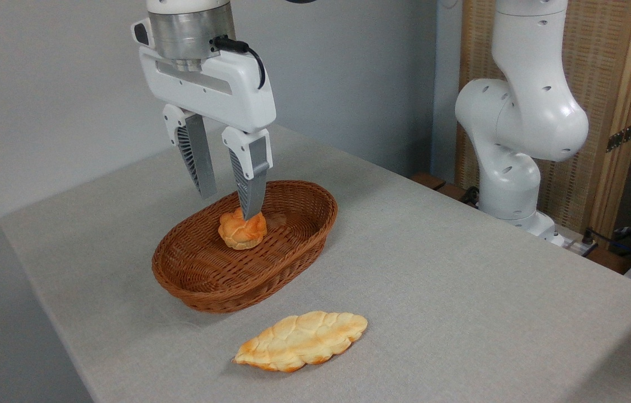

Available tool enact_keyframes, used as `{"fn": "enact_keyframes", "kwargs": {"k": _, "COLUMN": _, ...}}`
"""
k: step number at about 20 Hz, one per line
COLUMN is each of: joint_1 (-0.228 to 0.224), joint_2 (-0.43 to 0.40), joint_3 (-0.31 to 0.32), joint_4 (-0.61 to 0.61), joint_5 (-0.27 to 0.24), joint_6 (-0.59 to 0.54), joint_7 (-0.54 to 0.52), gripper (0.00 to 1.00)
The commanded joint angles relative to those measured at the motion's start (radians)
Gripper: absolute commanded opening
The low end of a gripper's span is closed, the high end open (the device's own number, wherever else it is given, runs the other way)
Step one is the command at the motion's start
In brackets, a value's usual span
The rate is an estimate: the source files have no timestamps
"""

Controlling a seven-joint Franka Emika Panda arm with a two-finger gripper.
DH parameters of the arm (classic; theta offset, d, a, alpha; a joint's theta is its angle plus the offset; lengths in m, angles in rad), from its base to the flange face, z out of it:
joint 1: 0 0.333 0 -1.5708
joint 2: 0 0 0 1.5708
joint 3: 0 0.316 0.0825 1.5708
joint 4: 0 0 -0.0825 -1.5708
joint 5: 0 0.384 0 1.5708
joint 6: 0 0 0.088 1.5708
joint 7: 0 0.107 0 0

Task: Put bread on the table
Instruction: 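Lower the open gripper onto the round bread roll in the basket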

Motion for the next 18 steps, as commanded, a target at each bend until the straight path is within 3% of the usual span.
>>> {"fn": "enact_keyframes", "kwargs": {"k": 1, "joint_1": -0.004, "joint_2": 0.016, "joint_3": -0.002, "joint_4": 0.023, "joint_5": -0.002, "joint_6": -0.028, "joint_7": -0.003, "gripper": 1.0}}
{"fn": "enact_keyframes", "kwargs": {"k": 11, "joint_1": -0.004, "joint_2": 0.018, "joint_3": -0.007, "joint_4": 0.019, "joint_5": -0.005, "joint_6": -0.028, "joint_7": -0.006, "gripper": 1.0}}
{"fn": "enact_keyframes", "kwargs": {"k": 18, "joint_1": -0.011, "joint_2": 0.007, "joint_3": -0.03, "joint_4": -0.047, "joint_5": -0.126, "joint_6": -0.002, "joint_7": -0.001, "gripper": 1.0}}
